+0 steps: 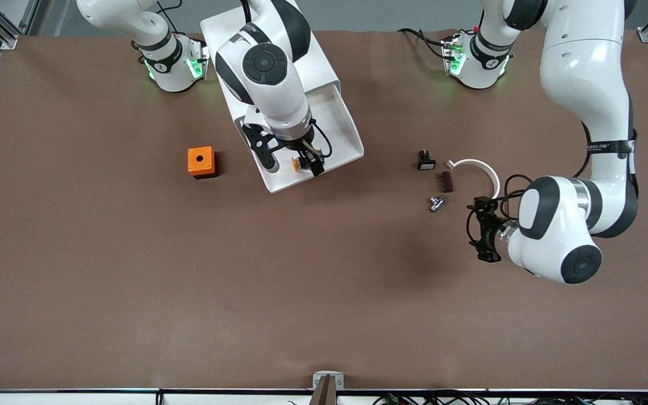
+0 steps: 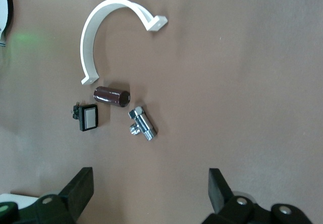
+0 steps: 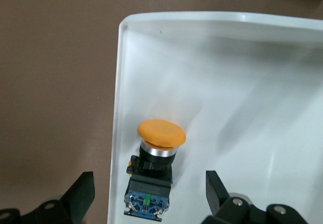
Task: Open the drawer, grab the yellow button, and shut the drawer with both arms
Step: 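Grasp and lift the button with the right gripper while the left gripper approaches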
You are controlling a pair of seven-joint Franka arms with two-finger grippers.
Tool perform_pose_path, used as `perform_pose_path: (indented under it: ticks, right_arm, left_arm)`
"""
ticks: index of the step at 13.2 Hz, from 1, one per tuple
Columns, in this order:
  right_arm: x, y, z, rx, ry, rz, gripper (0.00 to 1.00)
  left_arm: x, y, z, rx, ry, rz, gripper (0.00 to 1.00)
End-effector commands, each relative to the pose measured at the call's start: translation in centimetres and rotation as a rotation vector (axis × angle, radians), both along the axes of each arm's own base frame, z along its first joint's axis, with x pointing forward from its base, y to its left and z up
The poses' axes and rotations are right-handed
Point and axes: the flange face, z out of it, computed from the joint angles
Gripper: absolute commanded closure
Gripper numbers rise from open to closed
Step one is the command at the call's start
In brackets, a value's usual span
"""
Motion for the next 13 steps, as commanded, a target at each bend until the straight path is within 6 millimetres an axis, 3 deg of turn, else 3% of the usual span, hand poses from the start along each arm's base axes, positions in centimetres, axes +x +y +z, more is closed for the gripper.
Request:
perform_pose_path:
  ticks: [1, 2, 6, 8, 10, 13]
  right_arm:
    - [0.1, 0.4, -0.5, 0.002, 0.004, -0.019, 0.11]
    - [0.0, 0.5, -0.4, 0.005, 0.001, -0.018, 0.15]
    - [-0.6, 1.4, -1.2, 0.004, -0.002, -0.003, 0.54]
    - [-0.5, 1.3, -1.2, 0.003, -0.004, 0.006, 0.76]
    - [0.0, 0.9, -0.9, 0.004, -0.006, 0.008, 0.94]
    - [1.4, -0.5, 0.4, 0.014, -0.03, 0.071, 1.0]
  left_arm:
    - [-0.4, -0.9, 0.5, 0.011, -0.02, -0.039, 0.0]
    - [-0.5, -1.3, 0.5, 0.013, -0.023, -0.066, 0.0]
    - [-0.9, -3.0, 1.2, 0.002, -0.033, -0.116, 0.0]
    - [-1.3, -4.3, 4.2, -0.027, -0.083, -0.18, 0.0]
    - [-1.6, -5.0, 5.8, -0.102, -0.117, -0.316, 0.0]
    - [-1.4, -6.0, 9.0, -0.207, -0.229, -0.532, 0.0]
